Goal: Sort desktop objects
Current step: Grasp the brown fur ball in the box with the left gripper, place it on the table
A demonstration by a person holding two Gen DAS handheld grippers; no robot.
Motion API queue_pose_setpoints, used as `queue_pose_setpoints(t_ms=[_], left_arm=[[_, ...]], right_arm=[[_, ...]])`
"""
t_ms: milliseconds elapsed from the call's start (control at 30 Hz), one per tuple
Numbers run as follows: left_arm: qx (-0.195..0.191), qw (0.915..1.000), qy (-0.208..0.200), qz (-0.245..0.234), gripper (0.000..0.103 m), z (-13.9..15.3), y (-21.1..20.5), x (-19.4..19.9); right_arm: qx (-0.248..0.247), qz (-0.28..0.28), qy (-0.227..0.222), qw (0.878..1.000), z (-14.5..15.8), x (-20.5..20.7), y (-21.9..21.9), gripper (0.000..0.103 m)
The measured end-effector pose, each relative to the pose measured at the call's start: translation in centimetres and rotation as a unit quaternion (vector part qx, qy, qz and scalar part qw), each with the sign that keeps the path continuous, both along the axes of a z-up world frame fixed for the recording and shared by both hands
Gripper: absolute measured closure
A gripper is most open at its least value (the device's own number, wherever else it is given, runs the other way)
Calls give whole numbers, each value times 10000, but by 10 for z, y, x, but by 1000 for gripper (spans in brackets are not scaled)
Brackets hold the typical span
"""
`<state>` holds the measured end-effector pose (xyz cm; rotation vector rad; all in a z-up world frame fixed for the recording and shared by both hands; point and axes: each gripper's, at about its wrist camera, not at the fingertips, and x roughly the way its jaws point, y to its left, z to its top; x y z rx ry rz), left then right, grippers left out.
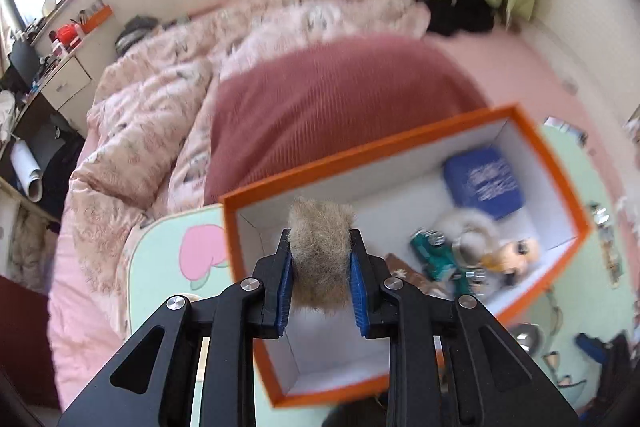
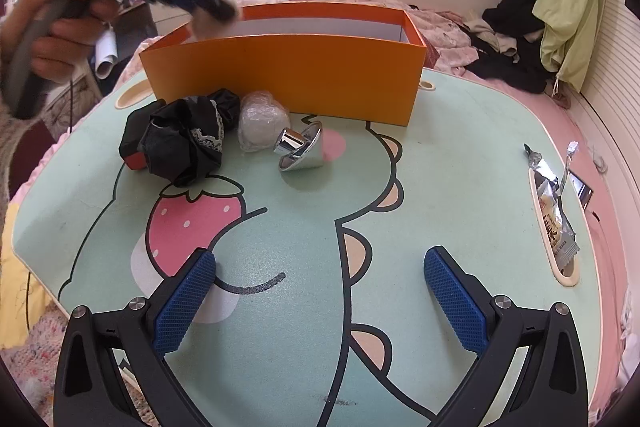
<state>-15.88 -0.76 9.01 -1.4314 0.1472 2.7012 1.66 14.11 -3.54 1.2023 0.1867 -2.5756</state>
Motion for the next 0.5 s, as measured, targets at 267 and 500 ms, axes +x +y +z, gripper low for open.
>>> queue_pose_setpoints(t_ms=[267,500], left_arm=[[1456,9863,208,-744,77,14,-9,107],[1487,9856,-90,-803,74,-37,7,137]], right_arm=[[-2,2,1,10000,0,0,2,0],[-4,3,3,10000,0,0,1,0]])
